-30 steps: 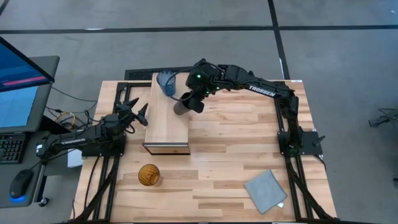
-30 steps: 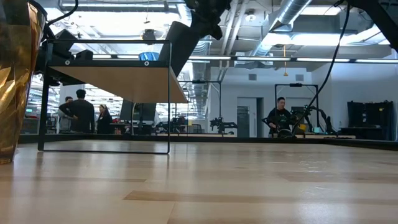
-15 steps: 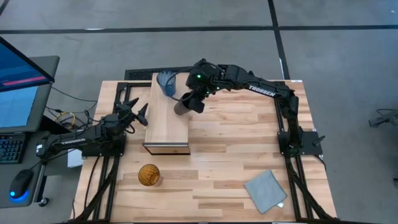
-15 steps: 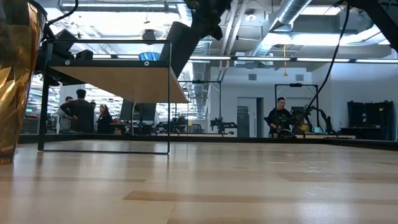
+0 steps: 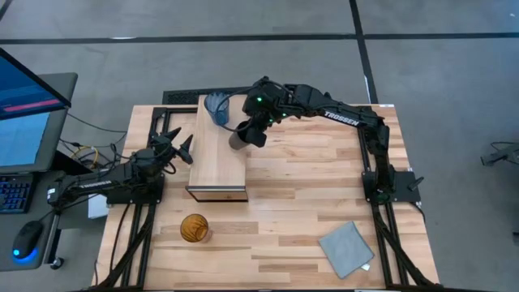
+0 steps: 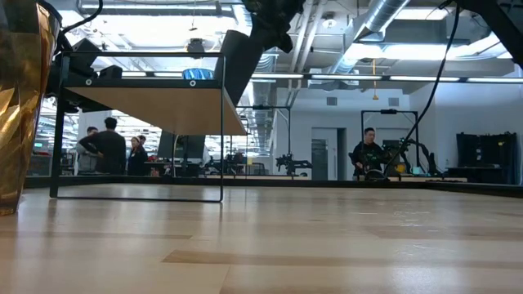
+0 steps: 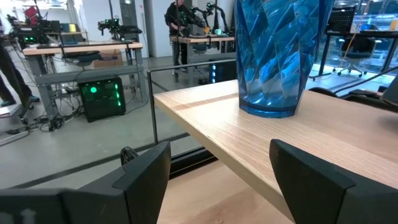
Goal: Stack small to large cups/mugs on shelf
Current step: Put the black cup on the shelf
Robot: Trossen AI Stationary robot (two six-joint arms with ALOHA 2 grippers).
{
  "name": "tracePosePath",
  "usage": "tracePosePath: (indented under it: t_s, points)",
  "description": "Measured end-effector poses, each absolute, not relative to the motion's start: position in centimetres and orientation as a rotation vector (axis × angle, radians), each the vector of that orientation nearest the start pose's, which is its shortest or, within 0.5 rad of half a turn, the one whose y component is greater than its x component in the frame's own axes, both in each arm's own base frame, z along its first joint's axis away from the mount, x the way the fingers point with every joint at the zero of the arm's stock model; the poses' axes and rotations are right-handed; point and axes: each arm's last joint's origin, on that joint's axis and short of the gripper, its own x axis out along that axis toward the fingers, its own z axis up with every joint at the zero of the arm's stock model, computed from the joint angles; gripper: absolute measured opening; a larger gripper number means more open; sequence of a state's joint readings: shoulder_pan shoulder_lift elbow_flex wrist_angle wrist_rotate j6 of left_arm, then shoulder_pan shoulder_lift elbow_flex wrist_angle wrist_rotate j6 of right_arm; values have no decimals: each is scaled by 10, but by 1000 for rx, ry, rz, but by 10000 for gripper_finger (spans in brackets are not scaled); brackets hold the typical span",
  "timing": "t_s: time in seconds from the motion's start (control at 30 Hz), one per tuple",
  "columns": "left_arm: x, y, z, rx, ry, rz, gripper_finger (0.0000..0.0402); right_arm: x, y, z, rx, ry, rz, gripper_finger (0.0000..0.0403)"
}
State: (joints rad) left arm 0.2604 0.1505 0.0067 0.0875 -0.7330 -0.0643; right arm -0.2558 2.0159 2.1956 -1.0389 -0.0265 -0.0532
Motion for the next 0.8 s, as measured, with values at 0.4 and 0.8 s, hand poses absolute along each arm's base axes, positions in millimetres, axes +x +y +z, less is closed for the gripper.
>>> tracePosePath:
  t_s: [0.4,0.8]
  points:
    - [91,44,162,-45,25,995,265,416,-108,374,66,819,-194,75]
    - [91,44,162,-45,25,995,265,420,-109,378,56,756,-198,96]
